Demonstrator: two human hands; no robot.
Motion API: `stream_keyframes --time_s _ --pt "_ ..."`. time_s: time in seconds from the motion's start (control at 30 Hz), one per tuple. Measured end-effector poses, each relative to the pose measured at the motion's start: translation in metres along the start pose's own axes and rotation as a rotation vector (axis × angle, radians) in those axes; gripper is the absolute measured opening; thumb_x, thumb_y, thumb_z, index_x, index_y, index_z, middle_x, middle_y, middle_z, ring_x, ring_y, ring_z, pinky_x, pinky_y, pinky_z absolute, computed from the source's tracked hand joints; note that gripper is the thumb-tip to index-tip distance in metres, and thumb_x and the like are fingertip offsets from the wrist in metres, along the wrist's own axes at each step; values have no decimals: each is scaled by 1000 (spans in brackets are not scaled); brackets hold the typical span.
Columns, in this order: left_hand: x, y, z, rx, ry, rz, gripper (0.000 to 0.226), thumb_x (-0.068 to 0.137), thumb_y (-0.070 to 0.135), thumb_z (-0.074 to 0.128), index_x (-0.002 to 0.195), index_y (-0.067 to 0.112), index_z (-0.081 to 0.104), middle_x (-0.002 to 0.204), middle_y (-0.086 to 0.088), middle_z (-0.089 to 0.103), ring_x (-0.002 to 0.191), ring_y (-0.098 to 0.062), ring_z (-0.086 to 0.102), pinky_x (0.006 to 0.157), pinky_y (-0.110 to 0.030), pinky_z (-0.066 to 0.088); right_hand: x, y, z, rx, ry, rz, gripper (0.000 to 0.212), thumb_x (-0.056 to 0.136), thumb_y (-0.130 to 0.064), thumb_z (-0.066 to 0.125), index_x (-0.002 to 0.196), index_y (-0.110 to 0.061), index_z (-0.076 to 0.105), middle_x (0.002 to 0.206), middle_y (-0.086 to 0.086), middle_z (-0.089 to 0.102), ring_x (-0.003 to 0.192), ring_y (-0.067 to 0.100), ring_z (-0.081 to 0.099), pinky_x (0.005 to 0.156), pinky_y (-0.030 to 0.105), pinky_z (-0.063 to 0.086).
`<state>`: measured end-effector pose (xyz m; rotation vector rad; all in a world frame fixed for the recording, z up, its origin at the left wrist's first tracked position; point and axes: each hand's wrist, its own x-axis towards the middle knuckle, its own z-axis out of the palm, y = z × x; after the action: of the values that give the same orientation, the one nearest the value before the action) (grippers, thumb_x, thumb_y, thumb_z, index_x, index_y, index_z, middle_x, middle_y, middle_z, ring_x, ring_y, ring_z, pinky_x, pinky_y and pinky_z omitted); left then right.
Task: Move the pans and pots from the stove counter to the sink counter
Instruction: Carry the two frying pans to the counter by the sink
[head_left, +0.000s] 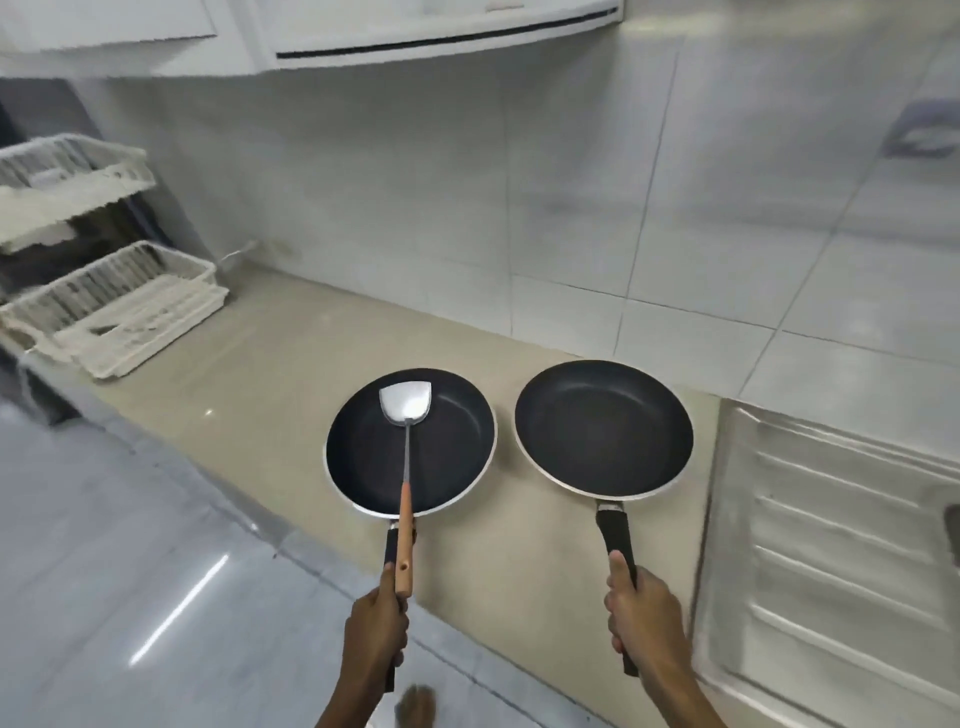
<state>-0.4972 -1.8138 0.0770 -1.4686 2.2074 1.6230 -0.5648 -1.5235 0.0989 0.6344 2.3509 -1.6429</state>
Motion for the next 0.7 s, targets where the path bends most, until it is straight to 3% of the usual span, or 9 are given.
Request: stream_keyframes --time_s 0.17,0.33,0.7 --pt "118 42 -22 137 -153 125 66 103 56 35 62 8 55 46 -7 55 41 -25 50 45 -31 42 -16 -11 82 63 158 83 47 103 -42 50 78 -4 63 54 4 56 37 16 46 38 28 41" --pt "184 70 -50 239 -238 146 66 103 52 38 60 7 57 41 -6 55 40 -26 52 41 -28 41 -40 -28 142 102 304 165 47 102 -41 52 75 -4 64 51 6 58 34 19 47 35 27 42" --pt "255 98 -69 331 -375 216 58 103 51 38 64 12 57 41 -4 55 33 -23 49 35 -27 40 -23 -45 205 111 430 237 49 101 -40 52 74 -1 62 49 3 55 34 19 45 36 27 41"
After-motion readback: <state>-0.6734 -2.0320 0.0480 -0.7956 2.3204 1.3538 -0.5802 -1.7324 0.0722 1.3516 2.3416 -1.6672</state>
